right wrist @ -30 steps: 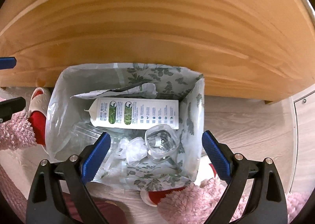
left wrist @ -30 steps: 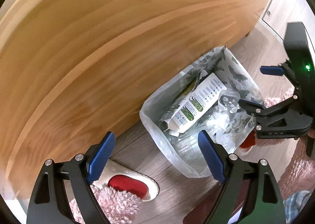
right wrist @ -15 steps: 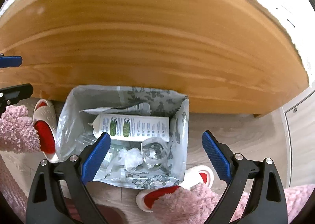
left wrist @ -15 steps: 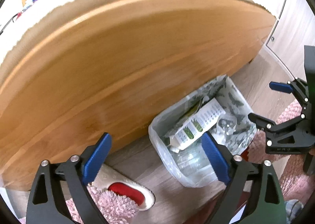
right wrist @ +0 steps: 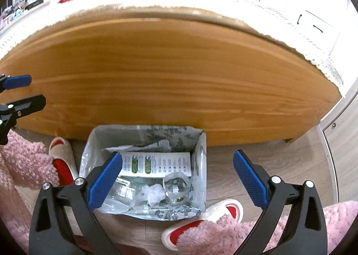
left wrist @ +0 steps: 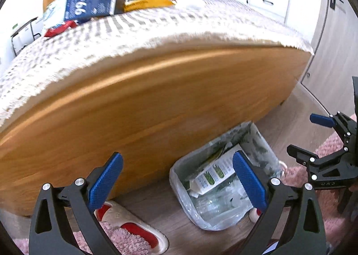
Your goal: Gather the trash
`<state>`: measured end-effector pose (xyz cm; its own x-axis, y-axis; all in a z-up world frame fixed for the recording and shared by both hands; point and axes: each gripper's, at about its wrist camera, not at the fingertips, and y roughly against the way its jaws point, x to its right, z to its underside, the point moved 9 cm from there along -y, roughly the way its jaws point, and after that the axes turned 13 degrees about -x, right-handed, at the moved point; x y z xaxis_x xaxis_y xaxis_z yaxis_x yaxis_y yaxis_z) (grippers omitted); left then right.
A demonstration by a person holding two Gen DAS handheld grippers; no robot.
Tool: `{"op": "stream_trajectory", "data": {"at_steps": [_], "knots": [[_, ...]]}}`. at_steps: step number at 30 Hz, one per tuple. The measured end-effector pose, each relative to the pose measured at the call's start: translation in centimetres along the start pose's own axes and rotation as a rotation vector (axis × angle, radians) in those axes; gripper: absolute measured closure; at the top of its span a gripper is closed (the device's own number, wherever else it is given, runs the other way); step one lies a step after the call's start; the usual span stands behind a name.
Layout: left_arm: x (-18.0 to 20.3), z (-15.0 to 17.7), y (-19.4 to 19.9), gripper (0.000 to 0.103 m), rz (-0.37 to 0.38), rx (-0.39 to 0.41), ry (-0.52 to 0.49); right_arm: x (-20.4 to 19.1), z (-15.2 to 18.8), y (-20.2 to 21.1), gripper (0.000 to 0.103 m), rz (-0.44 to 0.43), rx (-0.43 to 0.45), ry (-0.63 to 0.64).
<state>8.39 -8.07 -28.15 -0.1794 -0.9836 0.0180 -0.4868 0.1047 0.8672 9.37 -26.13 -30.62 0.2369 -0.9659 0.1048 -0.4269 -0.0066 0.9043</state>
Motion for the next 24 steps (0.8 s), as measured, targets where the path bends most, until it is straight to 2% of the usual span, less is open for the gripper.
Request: {"op": "stream_trajectory", "data": {"at_steps": [9,24], "knots": [[-0.8,-1.7,4.4,0.008,-0.010,0.150,0.065,0.7,-1.9,5.0,0.008,-0.027,0.131,-0.045],[-0.5,-5.8,9.9,0.008,-0.027,0.312,0.106,2.9,-6.3,10.2,0.008,-0.048,0.291,-0.079]]}}
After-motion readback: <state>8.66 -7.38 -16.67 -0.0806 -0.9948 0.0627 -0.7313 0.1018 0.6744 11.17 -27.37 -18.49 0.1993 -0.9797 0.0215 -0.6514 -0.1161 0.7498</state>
